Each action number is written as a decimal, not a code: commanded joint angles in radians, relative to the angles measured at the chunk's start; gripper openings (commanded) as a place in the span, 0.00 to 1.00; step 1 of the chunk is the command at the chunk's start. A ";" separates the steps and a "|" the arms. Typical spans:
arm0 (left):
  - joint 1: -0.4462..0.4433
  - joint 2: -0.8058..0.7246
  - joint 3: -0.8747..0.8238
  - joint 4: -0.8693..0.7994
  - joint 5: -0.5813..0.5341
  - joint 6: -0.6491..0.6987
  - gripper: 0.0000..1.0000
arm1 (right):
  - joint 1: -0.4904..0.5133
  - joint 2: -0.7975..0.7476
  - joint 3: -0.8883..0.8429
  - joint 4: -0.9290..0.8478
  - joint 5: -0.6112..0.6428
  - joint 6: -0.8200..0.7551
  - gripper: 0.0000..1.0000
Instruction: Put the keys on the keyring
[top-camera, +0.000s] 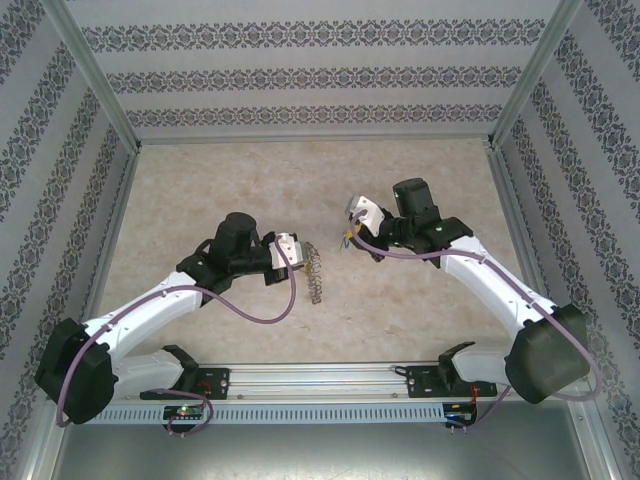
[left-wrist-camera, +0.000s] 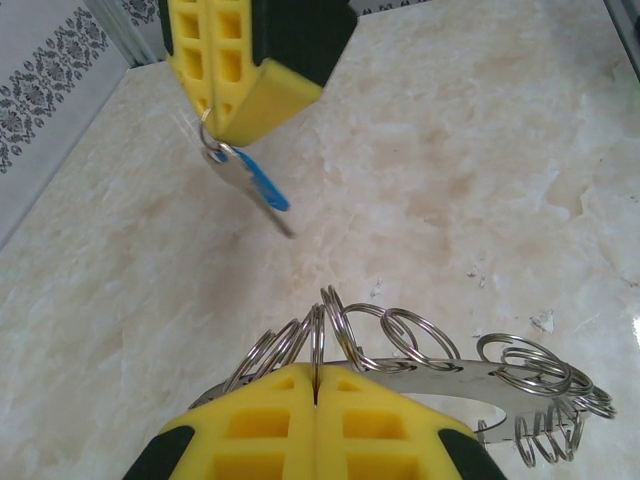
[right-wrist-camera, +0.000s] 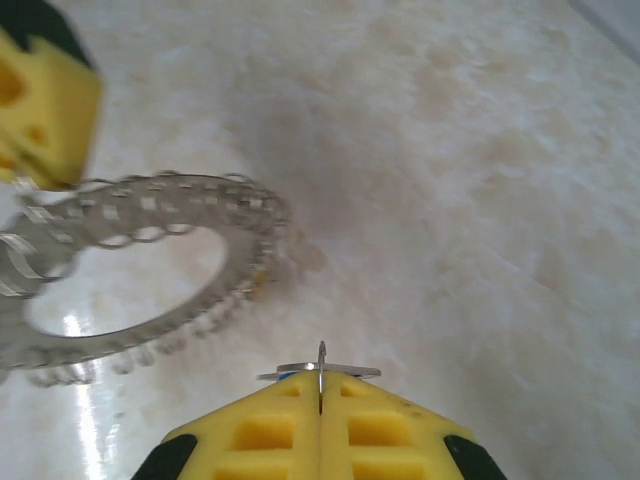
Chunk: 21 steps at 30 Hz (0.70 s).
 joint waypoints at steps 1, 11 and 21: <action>0.011 -0.004 0.044 -0.010 0.031 0.068 0.00 | 0.022 -0.020 0.042 -0.108 -0.099 0.028 0.00; -0.015 0.009 0.055 -0.019 0.019 0.250 0.00 | 0.029 0.053 0.152 -0.369 -0.271 0.244 0.00; -0.035 0.031 0.103 -0.082 0.010 0.372 0.00 | 0.058 0.103 0.154 -0.405 -0.328 0.323 0.00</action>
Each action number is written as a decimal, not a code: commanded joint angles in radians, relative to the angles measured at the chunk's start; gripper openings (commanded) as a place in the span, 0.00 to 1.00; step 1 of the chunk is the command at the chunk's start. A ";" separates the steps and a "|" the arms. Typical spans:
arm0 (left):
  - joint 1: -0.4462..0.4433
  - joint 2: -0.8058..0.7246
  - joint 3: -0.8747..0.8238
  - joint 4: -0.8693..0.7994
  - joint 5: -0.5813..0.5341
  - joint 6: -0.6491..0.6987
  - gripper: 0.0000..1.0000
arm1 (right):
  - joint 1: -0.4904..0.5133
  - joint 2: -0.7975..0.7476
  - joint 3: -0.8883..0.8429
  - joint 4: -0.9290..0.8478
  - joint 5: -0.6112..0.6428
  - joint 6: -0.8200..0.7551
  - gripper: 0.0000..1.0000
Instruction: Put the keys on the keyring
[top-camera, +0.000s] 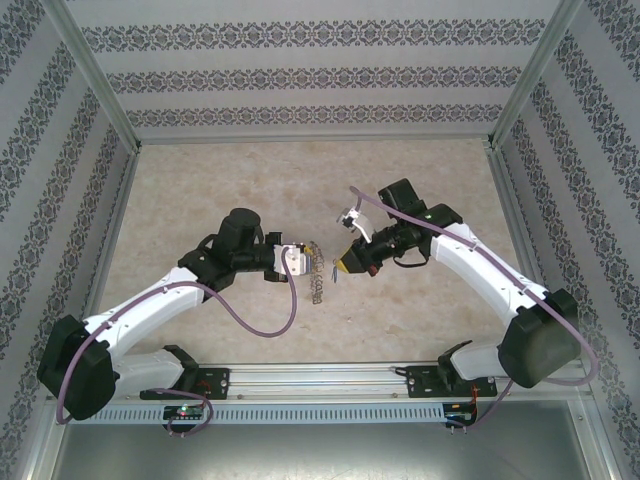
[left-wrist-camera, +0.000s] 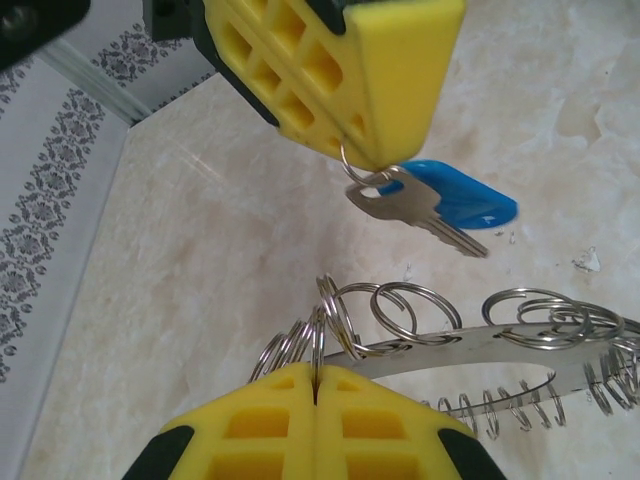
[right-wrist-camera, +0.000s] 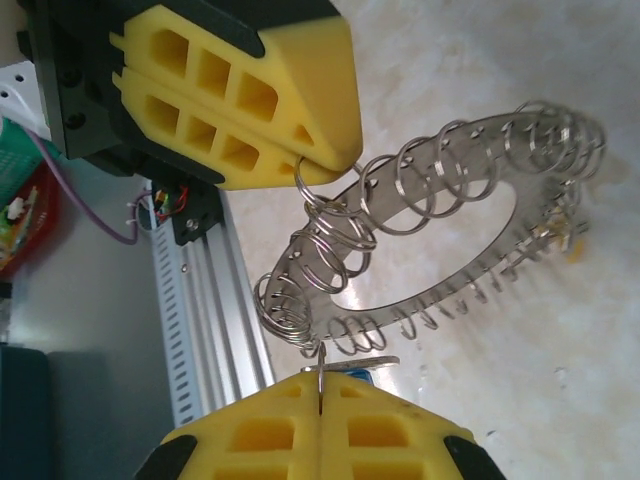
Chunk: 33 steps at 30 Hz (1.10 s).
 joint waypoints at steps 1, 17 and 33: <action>-0.014 0.007 0.039 -0.010 0.019 0.058 0.00 | 0.010 0.015 0.023 -0.033 -0.044 0.035 0.00; -0.035 -0.006 0.023 0.008 0.045 0.043 0.00 | -0.030 0.003 0.075 0.006 0.116 0.045 0.00; -0.048 -0.007 0.027 0.054 0.007 -0.030 0.00 | 0.039 0.060 0.120 0.015 0.109 -0.017 0.00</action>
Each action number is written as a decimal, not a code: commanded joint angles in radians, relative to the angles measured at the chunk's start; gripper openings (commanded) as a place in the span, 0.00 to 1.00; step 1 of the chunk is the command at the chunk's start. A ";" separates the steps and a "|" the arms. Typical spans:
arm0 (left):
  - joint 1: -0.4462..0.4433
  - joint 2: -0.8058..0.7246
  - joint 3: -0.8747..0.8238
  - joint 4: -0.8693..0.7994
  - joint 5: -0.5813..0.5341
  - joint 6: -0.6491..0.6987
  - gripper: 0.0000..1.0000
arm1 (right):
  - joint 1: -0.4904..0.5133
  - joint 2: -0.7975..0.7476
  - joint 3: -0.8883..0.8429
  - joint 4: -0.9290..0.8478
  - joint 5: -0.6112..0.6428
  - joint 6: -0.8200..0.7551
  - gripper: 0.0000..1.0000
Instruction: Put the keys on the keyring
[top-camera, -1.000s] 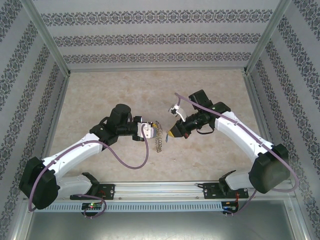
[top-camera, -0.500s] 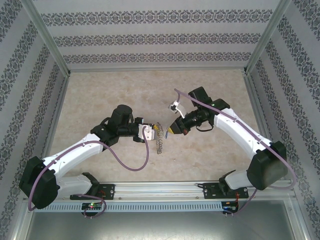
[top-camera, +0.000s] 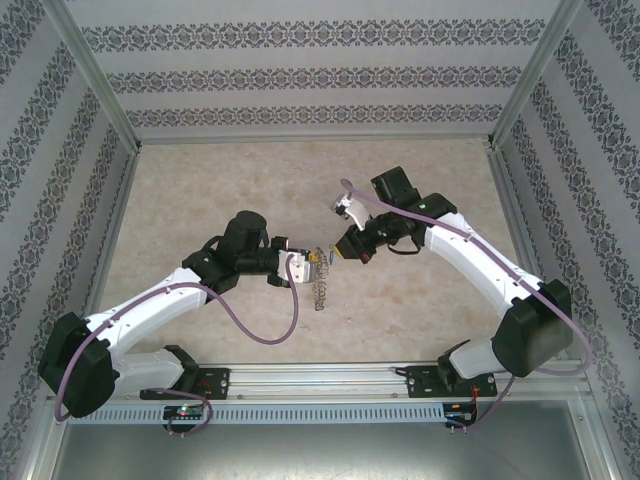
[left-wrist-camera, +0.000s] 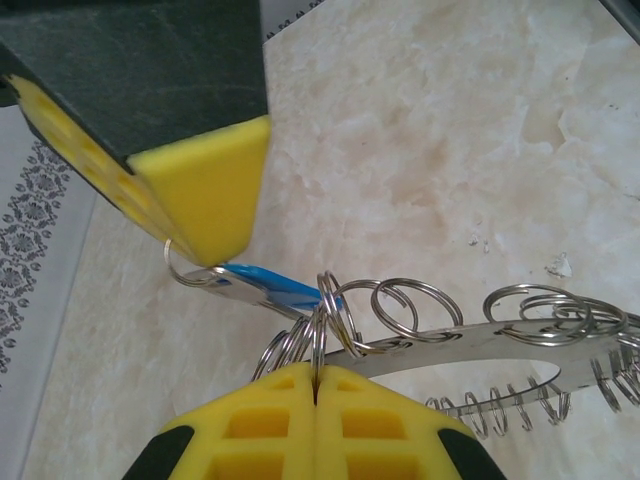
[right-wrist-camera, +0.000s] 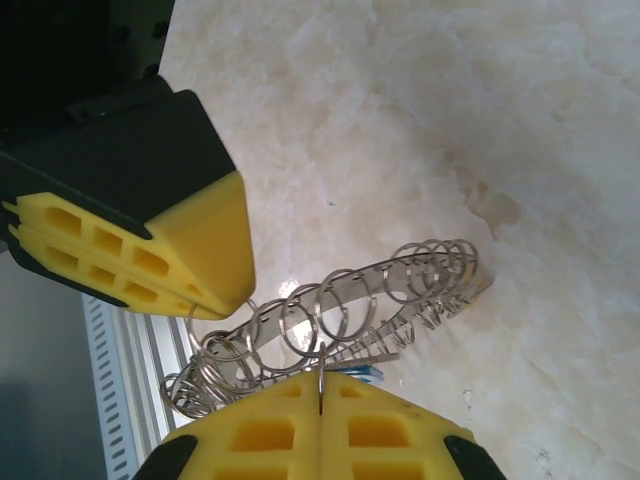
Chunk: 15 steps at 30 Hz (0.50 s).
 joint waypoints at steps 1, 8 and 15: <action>-0.010 -0.013 0.020 0.077 0.004 -0.066 0.00 | 0.014 -0.003 0.005 -0.010 -0.042 -0.015 0.00; -0.010 -0.011 0.000 0.174 0.016 -0.157 0.00 | 0.023 -0.022 -0.031 -0.023 -0.068 0.001 0.00; -0.010 0.004 0.011 0.158 0.009 -0.157 0.00 | 0.028 -0.042 -0.060 -0.032 -0.095 0.001 0.00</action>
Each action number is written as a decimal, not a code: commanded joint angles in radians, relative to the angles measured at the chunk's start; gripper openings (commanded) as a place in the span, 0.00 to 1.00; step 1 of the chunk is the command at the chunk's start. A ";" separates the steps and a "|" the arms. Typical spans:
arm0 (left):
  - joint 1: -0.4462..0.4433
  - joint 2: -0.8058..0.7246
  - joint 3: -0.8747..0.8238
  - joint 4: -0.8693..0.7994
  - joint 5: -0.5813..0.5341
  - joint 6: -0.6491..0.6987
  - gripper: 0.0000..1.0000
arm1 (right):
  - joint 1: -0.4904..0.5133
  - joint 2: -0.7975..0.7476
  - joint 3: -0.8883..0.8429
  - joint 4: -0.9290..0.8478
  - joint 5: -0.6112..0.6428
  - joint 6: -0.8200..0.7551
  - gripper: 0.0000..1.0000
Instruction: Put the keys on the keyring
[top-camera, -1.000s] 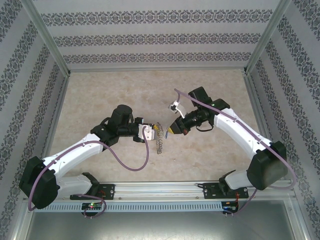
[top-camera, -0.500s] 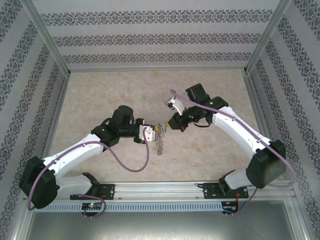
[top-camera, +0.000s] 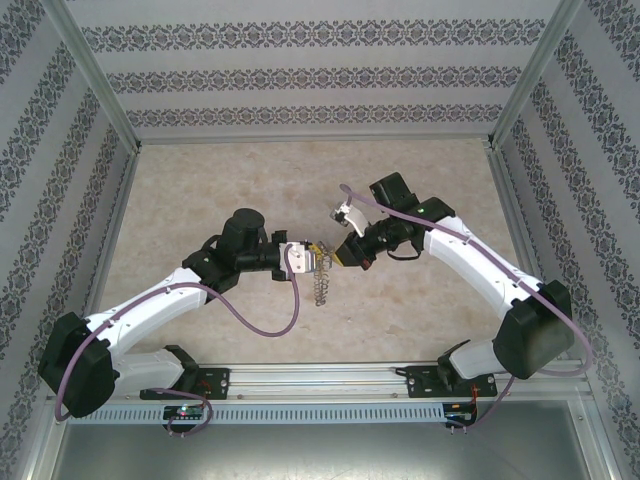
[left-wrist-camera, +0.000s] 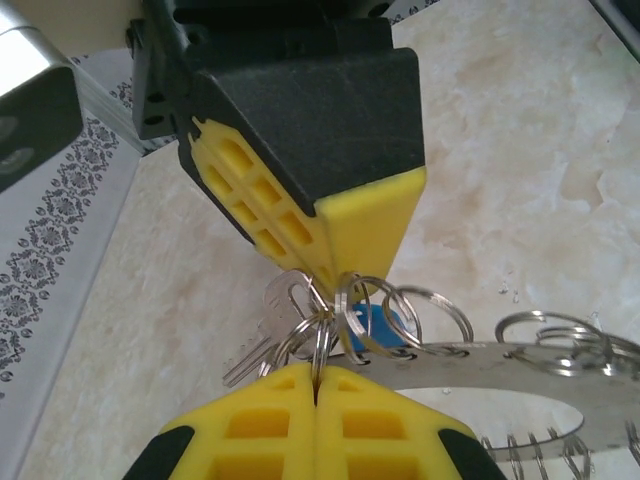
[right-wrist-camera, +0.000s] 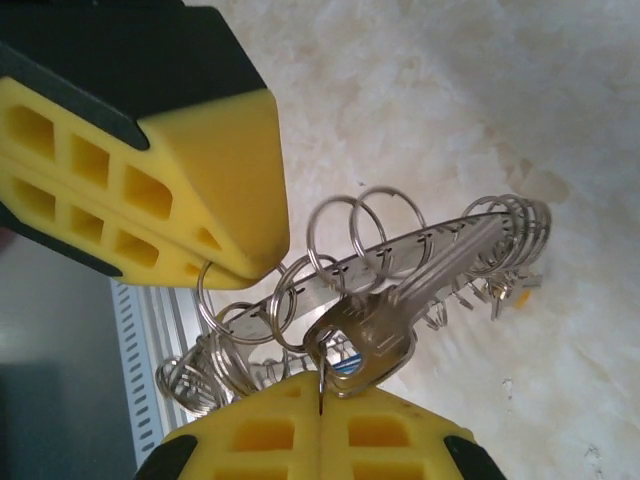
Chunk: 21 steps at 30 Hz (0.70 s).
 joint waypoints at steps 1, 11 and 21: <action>-0.010 0.006 0.012 0.058 0.008 -0.018 0.00 | 0.016 -0.033 -0.018 -0.020 -0.056 -0.001 0.00; -0.011 0.027 0.037 -0.002 -0.005 0.056 0.00 | 0.017 -0.042 -0.012 -0.029 -0.101 -0.022 0.00; -0.013 0.000 0.033 -0.017 0.008 0.097 0.00 | -0.012 -0.053 -0.012 -0.048 0.102 -0.017 0.00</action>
